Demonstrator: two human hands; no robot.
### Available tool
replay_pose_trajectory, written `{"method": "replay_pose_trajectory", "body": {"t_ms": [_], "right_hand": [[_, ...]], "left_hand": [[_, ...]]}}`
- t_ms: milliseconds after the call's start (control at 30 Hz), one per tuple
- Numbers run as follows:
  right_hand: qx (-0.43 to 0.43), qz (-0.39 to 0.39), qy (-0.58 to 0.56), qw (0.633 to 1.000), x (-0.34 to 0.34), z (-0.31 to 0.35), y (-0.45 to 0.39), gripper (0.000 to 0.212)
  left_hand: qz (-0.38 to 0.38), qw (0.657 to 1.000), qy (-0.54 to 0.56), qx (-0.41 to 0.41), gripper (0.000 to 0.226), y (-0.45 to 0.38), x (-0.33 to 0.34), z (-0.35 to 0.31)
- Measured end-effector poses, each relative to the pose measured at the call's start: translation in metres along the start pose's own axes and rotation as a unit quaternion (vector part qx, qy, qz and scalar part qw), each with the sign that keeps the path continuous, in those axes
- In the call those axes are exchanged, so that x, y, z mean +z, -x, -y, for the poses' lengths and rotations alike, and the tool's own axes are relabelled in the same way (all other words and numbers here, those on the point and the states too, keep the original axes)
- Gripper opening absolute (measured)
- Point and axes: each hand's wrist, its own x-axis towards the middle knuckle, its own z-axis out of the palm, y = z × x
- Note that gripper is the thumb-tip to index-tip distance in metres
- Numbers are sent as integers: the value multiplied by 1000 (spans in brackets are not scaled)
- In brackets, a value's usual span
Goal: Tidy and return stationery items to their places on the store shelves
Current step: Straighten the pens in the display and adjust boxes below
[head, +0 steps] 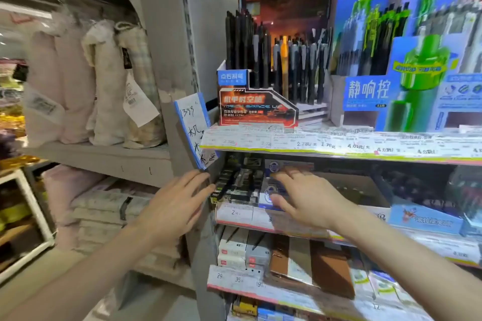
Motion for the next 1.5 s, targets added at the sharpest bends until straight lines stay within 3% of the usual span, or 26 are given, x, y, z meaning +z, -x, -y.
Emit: {"method": "replay_pose_trajectory", "body": {"t_ms": [100, 333, 467, 700, 933, 1133, 1500], "right_hand": [[8, -40, -51, 998, 7, 11, -15, 44], [116, -13, -95, 989, 23, 44, -70, 24], [188, 30, -79, 979, 36, 55, -94, 31], [264, 47, -42, 962, 43, 73, -109, 39], [247, -6, -46, 968, 31, 87, -93, 21], [224, -72, -28, 971, 34, 90, -63, 35], [138, -134, -132, 972, 11, 66, 21, 30]], "left_hand": [[5, 1000, 2, 25, 55, -4, 8, 11], [-66, 995, 1, 77, 52, -5, 28, 26], [-106, 990, 1, 96, 42, -3, 33, 30], [-88, 991, 30, 97, 47, 1, 38, 37], [-75, 991, 55, 92, 45, 4, 42, 41], [-85, 987, 118, 74, 42, 5, 49, 38], [-154, 960, 235, 1, 37, 10, 22, 32]]}}
